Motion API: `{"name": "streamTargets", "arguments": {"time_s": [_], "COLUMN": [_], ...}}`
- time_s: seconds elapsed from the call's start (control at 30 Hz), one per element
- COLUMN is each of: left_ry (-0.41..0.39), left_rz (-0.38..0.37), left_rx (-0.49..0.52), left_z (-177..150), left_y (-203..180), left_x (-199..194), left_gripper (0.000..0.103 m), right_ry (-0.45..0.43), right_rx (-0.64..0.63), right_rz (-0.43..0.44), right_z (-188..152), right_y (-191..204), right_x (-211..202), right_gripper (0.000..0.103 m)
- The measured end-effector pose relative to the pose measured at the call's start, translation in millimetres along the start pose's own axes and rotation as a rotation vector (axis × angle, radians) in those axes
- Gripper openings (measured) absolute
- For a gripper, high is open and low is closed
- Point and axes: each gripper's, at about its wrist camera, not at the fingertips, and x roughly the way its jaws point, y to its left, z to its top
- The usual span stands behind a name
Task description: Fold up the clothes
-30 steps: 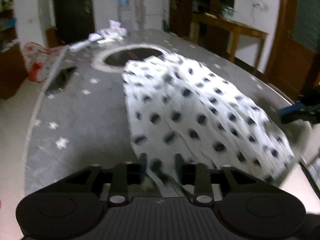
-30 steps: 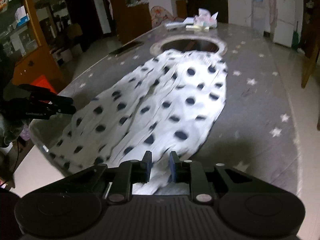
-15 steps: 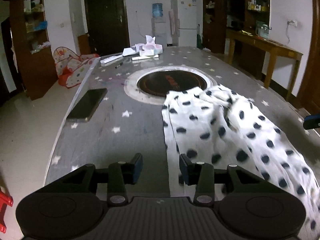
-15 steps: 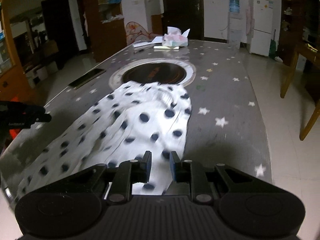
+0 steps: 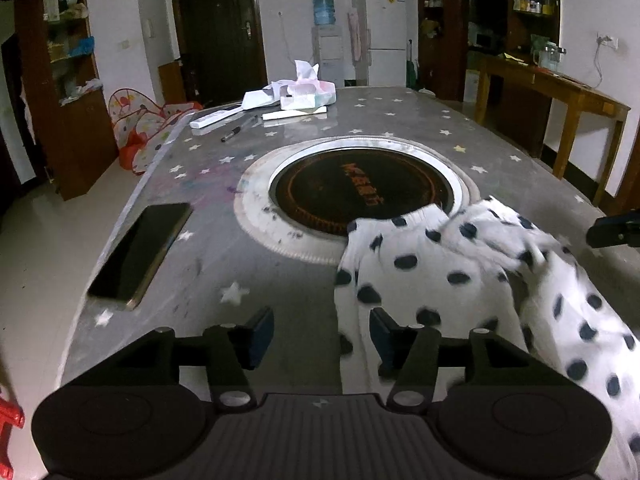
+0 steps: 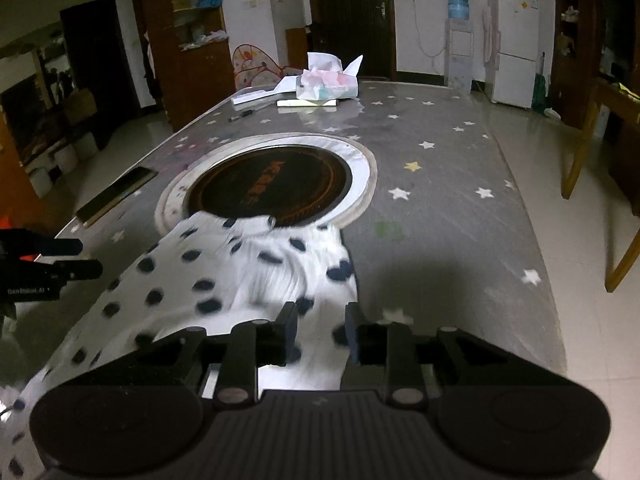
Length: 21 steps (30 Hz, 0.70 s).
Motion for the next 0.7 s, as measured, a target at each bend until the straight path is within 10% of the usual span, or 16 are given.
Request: {"name": "streamTargets", "arguments": {"time_s": [0.5,0.63,0.7], "left_ry": [0.02,0.004,0.002], "left_rz": [-0.046,-0.081,-0.087], "left_rx": [0.012,0.039,0.045], "left_z": [26,27,29], "left_y": [-19,-24,-27], "left_x": [79,84,84], "left_gripper": [0.062,0.029,0.009], "right_ry": [0.041,0.044,0.041], "right_rx": [0.002,-0.004,-0.011], "right_rz": [0.039,0.041,0.034], "right_z": [29,30,30], "right_y": [-11,-12,-12], "right_x": [88,96,97], "right_gripper": [0.033,0.031,0.008]}}
